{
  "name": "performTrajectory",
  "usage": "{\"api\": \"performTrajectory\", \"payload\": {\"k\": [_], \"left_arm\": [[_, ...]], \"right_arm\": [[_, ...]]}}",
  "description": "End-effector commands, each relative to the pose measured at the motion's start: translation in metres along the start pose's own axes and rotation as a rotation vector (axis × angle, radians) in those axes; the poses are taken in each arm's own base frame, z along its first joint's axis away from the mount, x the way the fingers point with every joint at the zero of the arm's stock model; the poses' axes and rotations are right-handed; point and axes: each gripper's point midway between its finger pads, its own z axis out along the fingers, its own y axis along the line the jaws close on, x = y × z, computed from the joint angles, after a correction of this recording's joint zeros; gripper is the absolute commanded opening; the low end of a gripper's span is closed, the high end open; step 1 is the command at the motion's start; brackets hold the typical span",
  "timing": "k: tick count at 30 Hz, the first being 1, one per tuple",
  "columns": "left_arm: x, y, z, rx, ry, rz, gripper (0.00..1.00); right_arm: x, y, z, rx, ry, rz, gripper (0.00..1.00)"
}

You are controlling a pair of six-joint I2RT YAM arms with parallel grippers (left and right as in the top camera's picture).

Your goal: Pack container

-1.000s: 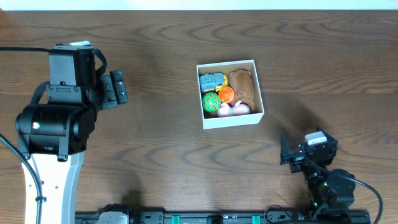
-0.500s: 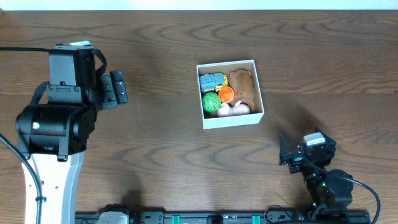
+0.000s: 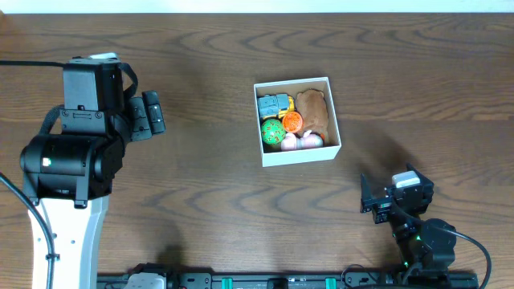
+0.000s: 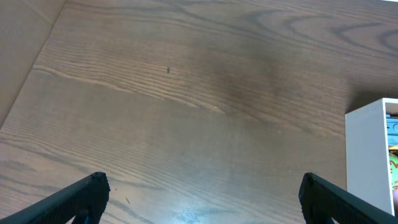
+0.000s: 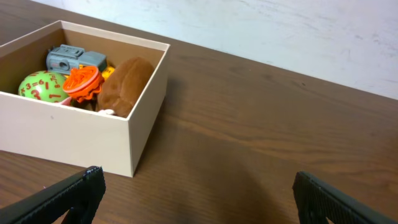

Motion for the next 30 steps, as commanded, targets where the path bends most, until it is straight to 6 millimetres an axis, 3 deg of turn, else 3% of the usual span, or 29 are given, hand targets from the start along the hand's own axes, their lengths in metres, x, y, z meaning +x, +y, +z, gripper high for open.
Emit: {"api": "performTrajectory", "payload": {"k": [1,3,7,12,15,21,30], "left_arm": [[0.001,0.009,0.003,-0.043,0.004,0.003,0.98],[-0.001,0.020,0.003,-0.098,0.000,0.002,0.98],[-0.011,0.018,0.010,-0.096,-0.047,-0.013,0.98],[-0.030,0.005,0.042,-0.068,-0.189,-0.059,0.98],[-0.031,-0.002,0.064,-0.041,-0.281,-0.089,0.98],[0.007,-0.009,0.086,0.023,-0.362,-0.113,0.98],[0.079,0.005,0.081,0.035,-0.419,-0.129,0.98]], "right_arm": [[0.001,-0.001,0.000,0.003,-0.005,0.016,0.99],[0.001,-0.001,0.000,0.003,-0.005,0.016,0.99],[0.001,-0.001,0.000,0.003,-0.005,0.016,0.99],[0.001,-0.001,0.000,0.003,-0.005,0.016,0.99],[0.001,-0.001,0.000,0.003,-0.005,0.016,0.99],[0.001,-0.001,0.000,0.003,-0.005,0.016,0.99],[0.001,-0.001,0.000,0.003,-0.005,0.016,0.99]]}}
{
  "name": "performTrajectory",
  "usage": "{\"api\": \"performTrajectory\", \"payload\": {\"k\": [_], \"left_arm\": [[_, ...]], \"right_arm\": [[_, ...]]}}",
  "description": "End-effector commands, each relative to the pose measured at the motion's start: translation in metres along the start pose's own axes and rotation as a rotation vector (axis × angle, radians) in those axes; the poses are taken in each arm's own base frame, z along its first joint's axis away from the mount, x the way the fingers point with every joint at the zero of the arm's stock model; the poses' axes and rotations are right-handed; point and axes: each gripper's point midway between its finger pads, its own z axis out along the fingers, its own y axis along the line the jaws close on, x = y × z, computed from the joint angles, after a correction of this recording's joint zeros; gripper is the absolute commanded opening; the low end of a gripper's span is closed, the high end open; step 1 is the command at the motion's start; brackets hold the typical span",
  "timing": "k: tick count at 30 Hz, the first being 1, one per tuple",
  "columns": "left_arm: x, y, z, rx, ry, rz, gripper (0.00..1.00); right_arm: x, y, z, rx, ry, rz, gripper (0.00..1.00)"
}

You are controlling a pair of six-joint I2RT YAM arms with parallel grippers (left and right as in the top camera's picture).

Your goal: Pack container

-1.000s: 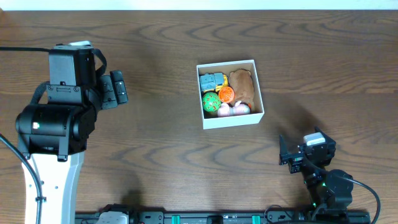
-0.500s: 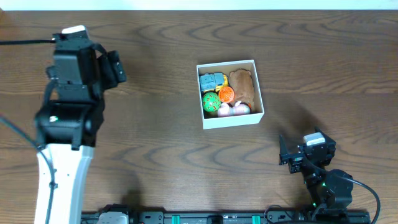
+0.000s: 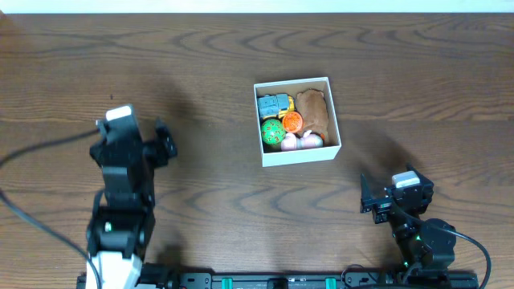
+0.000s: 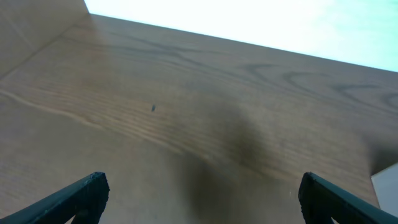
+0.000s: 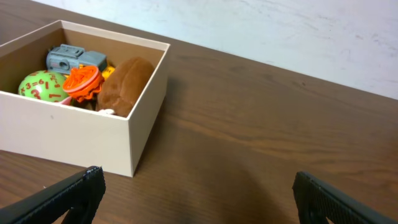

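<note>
A white square box (image 3: 299,156) sits on the wooden table right of centre; its near wall (image 5: 62,134) fills the left of the right wrist view. Inside lie a brown plush toy (image 3: 314,111), a grey-blue toy (image 3: 274,104), a green numbered ball (image 3: 271,131), an orange piece (image 3: 292,122) and pink pieces (image 3: 299,141). My left gripper (image 4: 199,196) is open and empty over bare table, well left of the box. My right gripper (image 5: 193,199) is open and empty, low at the front right, below the box.
Dark wood-grain table (image 3: 201,72) all round. The left arm (image 3: 122,193) stands at the front left, the right arm's base (image 3: 422,241) at the front right. A pale wall or edge runs along the far side (image 5: 280,31).
The left arm has drawn back toward the front left and now sits lower in the overhead view; its camera has tilted up, showing the far table edge. The right arm and box are unchanged.
</note>
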Motion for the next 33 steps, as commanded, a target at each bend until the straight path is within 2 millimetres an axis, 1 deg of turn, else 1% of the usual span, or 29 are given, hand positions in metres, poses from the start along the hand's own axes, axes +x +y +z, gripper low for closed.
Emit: {"api": "performTrajectory", "payload": {"k": [1,5,8,14,20,28,33], "left_arm": [[0.014,0.007,-0.011,0.005,-0.035,-0.009,0.98],[0.035,0.014,-0.019,0.010,-0.059,-0.017,0.98],[0.049,0.017,-0.022,0.012,-0.068,-0.030,0.98],[0.067,0.021,-0.023,0.016,-0.087,-0.036,0.98],[0.077,0.024,-0.024,0.019,-0.108,-0.042,0.98],[0.086,0.037,-0.023,-0.017,-0.137,-0.068,0.98],[0.091,0.037,-0.022,-0.015,-0.148,-0.071,0.98]], "right_arm": [[0.001,-0.001,0.000,0.004,-0.004,0.015,0.99],[0.001,-0.001,0.000,0.004,-0.004,0.015,0.99],[0.001,-0.001,0.000,0.004,-0.004,0.015,0.99],[0.001,-0.001,0.000,0.004,-0.004,0.015,0.99],[0.001,-0.001,0.000,0.004,-0.004,0.015,0.99],[0.001,-0.001,0.000,0.004,-0.004,0.015,0.99],[0.001,-0.001,0.000,0.004,-0.004,0.015,0.99]]}}
